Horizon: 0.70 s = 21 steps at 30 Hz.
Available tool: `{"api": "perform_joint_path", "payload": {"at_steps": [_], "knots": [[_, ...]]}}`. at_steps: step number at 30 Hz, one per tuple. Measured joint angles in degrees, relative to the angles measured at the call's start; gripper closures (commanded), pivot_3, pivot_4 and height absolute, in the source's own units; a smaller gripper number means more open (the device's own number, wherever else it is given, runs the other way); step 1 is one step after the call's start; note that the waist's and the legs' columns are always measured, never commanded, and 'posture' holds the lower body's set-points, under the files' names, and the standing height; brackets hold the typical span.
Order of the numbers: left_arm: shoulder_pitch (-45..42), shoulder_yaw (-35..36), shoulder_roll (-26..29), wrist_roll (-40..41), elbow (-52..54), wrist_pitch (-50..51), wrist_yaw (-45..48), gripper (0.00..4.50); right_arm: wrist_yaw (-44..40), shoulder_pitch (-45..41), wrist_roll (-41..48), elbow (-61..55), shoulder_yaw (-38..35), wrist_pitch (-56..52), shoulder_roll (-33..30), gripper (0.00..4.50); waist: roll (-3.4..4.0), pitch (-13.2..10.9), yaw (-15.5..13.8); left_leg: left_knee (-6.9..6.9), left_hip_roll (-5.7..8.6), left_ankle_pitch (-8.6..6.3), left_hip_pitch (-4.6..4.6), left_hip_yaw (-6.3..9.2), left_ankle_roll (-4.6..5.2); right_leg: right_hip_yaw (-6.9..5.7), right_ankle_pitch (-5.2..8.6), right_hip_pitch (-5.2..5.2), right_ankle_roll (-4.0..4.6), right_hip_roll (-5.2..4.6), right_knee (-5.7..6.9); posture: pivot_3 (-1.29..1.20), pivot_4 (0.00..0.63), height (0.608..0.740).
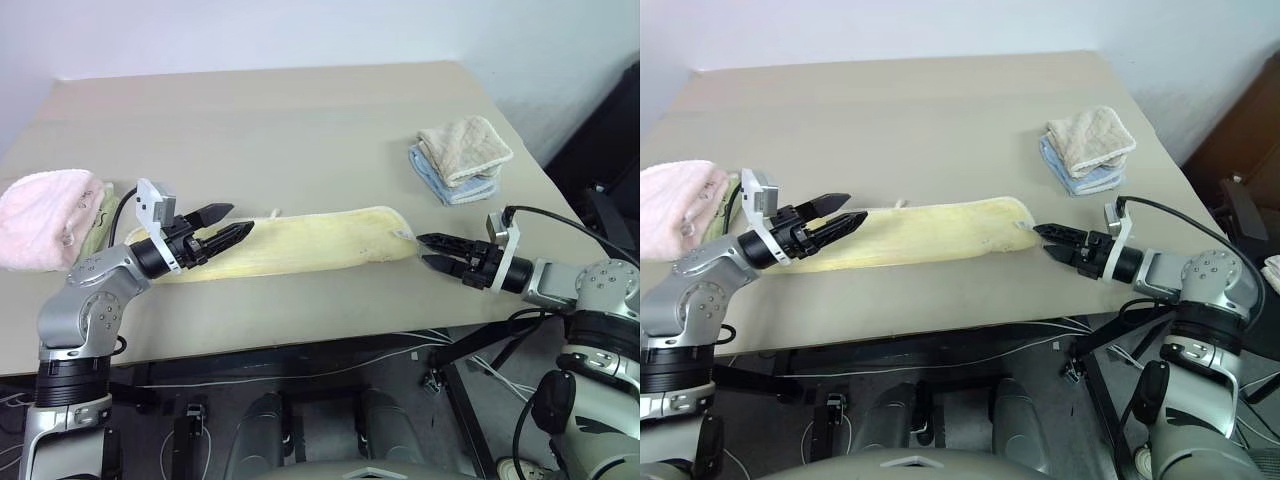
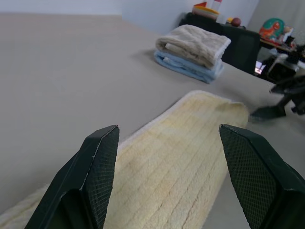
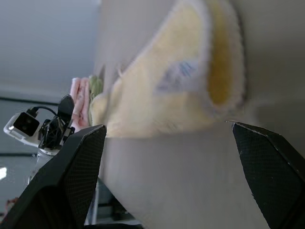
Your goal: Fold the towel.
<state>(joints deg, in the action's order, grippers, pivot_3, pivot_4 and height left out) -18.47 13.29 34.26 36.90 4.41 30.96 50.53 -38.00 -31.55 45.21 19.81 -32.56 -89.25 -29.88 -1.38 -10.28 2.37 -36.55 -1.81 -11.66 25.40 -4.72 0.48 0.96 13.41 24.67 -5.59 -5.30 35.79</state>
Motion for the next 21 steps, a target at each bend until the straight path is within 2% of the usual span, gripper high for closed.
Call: {"api": "perform_joint_path", "payload": {"at_steps": [7, 12, 21], "knots": [[0.1, -2.5, -0.5, -1.5, 0.3, -0.8, -0.2, 1.01, 4.4, -0.3, 0.1, -0.3, -3.4, -0.1, 4.3, 0.06, -0.07, 0.0, 0.4, -0.02, -0.08, 0.0, -0.07, 0.03, 0.01, 0.0, -0.06, -0.17, -0.06, 0.32, -0.26, 0.0, 0.15, 0.74], [0.3, -3.4, -0.7, -2.5, 0.3, -1.6, -0.1, 1.01, 5.8, -1.3, 0.1, 0.8, -3.6, 0.5, 5.1, 0.06, -0.07, 0.0, 0.4, -0.03, -0.16, 0.0, -0.09, 0.07, 0.0, 0.01, -0.07, -0.17, -0.04, 0.44, -0.26, 0.0, 0.15, 0.74], [1.0, -4.2, -1.8, -3.7, 0.3, -3.0, -0.5, 1.01, 9.7, -6.9, -0.7, 7.2, -3.6, 4.6, 8.4, 0.06, -0.07, 0.1, 1.6, -0.08, -0.24, 0.0, -0.09, 0.07, -0.01, 0.07, -0.12, -0.18, 0.0, 0.43, -0.28, 0.0, 0.15, 0.74]]}}
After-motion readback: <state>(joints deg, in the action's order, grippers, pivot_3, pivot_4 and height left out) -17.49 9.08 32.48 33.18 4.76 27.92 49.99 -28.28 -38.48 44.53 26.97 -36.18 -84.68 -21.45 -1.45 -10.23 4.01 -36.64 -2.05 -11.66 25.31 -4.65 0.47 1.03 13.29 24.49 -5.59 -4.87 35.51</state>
